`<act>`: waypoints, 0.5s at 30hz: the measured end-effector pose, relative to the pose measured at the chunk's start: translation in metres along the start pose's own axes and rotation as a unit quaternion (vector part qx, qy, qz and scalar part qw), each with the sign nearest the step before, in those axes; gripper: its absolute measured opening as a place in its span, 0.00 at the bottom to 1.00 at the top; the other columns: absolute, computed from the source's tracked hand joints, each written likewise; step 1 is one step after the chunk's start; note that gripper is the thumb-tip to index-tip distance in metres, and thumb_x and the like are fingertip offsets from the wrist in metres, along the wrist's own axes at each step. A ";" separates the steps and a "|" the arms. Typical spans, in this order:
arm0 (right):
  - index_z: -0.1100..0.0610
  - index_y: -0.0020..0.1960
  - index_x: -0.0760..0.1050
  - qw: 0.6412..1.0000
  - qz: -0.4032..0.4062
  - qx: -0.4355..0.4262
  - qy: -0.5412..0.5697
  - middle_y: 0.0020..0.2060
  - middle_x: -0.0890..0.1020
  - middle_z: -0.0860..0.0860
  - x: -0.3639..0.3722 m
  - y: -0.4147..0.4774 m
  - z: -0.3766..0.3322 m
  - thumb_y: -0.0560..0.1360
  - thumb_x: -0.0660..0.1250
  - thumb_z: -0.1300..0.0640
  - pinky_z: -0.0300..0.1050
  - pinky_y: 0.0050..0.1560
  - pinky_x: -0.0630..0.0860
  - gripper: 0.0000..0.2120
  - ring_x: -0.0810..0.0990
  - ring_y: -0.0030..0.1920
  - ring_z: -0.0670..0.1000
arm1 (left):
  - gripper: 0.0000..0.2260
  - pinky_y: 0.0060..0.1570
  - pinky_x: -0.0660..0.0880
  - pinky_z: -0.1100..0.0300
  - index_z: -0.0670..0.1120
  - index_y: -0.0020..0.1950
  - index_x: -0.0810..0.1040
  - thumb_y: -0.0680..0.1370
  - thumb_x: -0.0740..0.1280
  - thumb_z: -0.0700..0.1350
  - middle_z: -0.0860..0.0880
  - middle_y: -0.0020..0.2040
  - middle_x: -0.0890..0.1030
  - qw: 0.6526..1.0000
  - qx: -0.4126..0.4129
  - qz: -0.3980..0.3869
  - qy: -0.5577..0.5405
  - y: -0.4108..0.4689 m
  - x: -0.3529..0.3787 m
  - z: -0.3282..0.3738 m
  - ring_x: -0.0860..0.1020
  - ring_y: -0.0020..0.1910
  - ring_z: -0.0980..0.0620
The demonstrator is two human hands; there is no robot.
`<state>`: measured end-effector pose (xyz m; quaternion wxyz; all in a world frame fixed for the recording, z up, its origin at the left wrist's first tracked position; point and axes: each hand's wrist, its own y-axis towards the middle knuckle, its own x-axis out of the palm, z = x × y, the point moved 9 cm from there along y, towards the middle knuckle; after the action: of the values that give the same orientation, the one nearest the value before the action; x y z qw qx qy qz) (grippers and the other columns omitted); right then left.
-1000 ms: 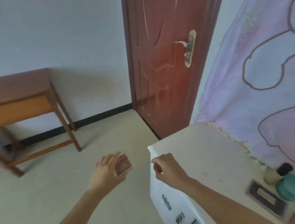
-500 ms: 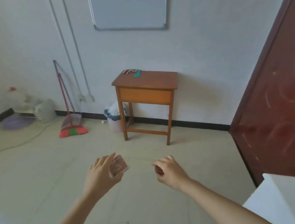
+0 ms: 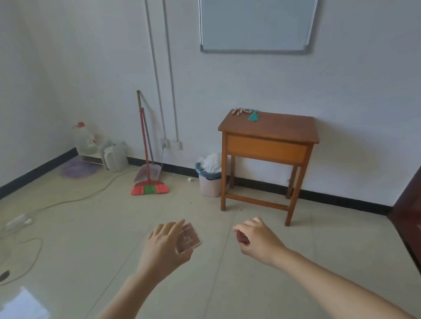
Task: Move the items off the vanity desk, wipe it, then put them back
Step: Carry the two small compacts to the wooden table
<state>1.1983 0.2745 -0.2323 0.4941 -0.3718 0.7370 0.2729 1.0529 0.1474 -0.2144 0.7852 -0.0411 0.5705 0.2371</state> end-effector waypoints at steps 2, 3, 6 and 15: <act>0.56 0.64 0.70 0.999 0.028 0.016 0.006 0.58 0.75 0.52 -0.018 0.017 0.017 0.75 0.61 0.60 0.39 0.54 0.65 0.17 0.66 0.60 0.52 | 0.36 0.56 0.69 0.53 0.45 0.67 0.70 0.63 0.60 0.62 0.46 0.60 0.77 1.000 0.009 0.004 -0.001 0.024 -0.003 0.003 0.74 0.58 0.44; 0.55 0.64 0.70 0.999 0.037 0.022 0.007 0.58 0.74 0.52 -0.027 0.025 0.025 0.75 0.62 0.60 0.40 0.56 0.66 0.17 0.66 0.60 0.52 | 0.34 0.58 0.67 0.54 0.46 0.68 0.68 0.65 0.63 0.60 0.47 0.62 0.76 1.000 0.012 0.004 -0.002 0.037 -0.004 0.006 0.72 0.61 0.45; 0.55 0.63 0.71 0.998 0.052 0.021 0.009 0.58 0.75 0.52 -0.050 0.057 0.051 0.75 0.63 0.60 0.42 0.57 0.67 0.17 0.66 0.60 0.51 | 0.33 0.60 0.65 0.55 0.47 0.70 0.65 0.67 0.64 0.59 0.48 0.65 0.73 0.999 0.038 0.024 -0.006 0.085 -0.007 0.016 0.69 0.63 0.47; 0.55 0.64 0.71 0.998 0.061 -0.022 0.022 0.58 0.75 0.50 -0.091 0.173 0.117 0.75 0.65 0.57 0.40 0.56 0.70 0.17 0.68 0.59 0.51 | 0.31 0.61 0.64 0.59 0.48 0.71 0.63 0.71 0.69 0.53 0.50 0.65 0.71 0.998 0.043 0.044 -0.015 0.228 0.021 0.041 0.67 0.63 0.50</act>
<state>1.1396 0.4892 -0.1840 0.4520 -0.3426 0.7630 0.3103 0.9981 0.3698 -0.1721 0.7835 0.0214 0.5699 0.2467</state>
